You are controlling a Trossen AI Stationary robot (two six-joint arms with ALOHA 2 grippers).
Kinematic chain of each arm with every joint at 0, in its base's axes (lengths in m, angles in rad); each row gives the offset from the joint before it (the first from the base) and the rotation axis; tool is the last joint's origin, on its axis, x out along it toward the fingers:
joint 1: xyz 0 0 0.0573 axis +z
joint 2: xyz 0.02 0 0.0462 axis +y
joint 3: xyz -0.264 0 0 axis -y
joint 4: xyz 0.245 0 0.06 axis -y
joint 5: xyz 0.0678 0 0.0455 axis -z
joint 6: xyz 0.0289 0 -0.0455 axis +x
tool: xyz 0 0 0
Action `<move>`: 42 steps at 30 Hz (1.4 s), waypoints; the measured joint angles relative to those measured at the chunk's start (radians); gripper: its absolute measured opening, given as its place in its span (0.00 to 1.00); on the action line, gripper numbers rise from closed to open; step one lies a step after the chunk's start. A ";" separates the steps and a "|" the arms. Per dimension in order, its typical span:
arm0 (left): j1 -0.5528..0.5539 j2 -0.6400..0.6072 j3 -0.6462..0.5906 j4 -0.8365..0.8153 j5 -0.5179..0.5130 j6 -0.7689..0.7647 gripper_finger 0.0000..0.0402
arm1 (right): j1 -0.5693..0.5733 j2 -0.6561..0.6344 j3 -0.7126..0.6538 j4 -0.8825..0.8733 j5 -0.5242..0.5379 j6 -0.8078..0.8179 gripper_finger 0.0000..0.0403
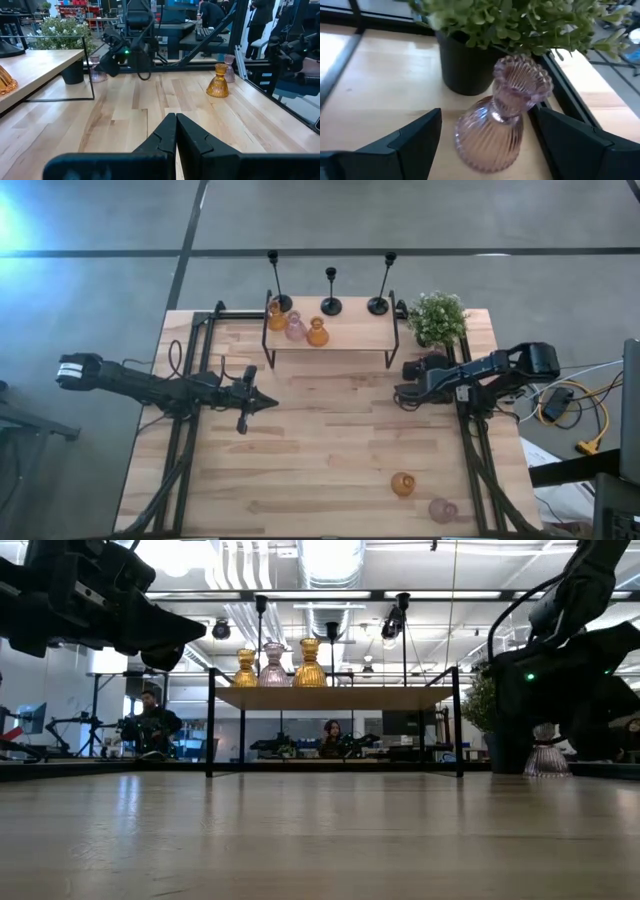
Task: Pick & Place candle stick holders
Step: Put the top pink glass candle holder on the shelf
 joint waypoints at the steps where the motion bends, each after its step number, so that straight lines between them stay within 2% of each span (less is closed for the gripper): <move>1: 0.000 0.000 0.000 0.000 0.000 0.000 0.03 | -0.015 0.000 -0.001 0.004 0.000 -0.008 0.81; 10: 0.000 0.000 0.000 0.000 0.000 0.000 0.03 | -0.074 0.000 -0.010 0.021 0.010 -0.019 0.78; 18: 0.000 0.000 0.000 0.000 0.000 0.000 0.03 | -0.092 0.000 -0.026 0.122 0.037 -0.094 0.58; 36: 0.000 0.000 0.000 -0.001 0.000 0.000 0.03 | -0.112 -0.002 -0.053 0.132 0.049 -0.098 0.15; 42: 0.000 0.000 0.000 -0.001 0.000 0.000 0.03 | -0.112 -0.002 -0.052 0.129 0.049 -0.119 0.07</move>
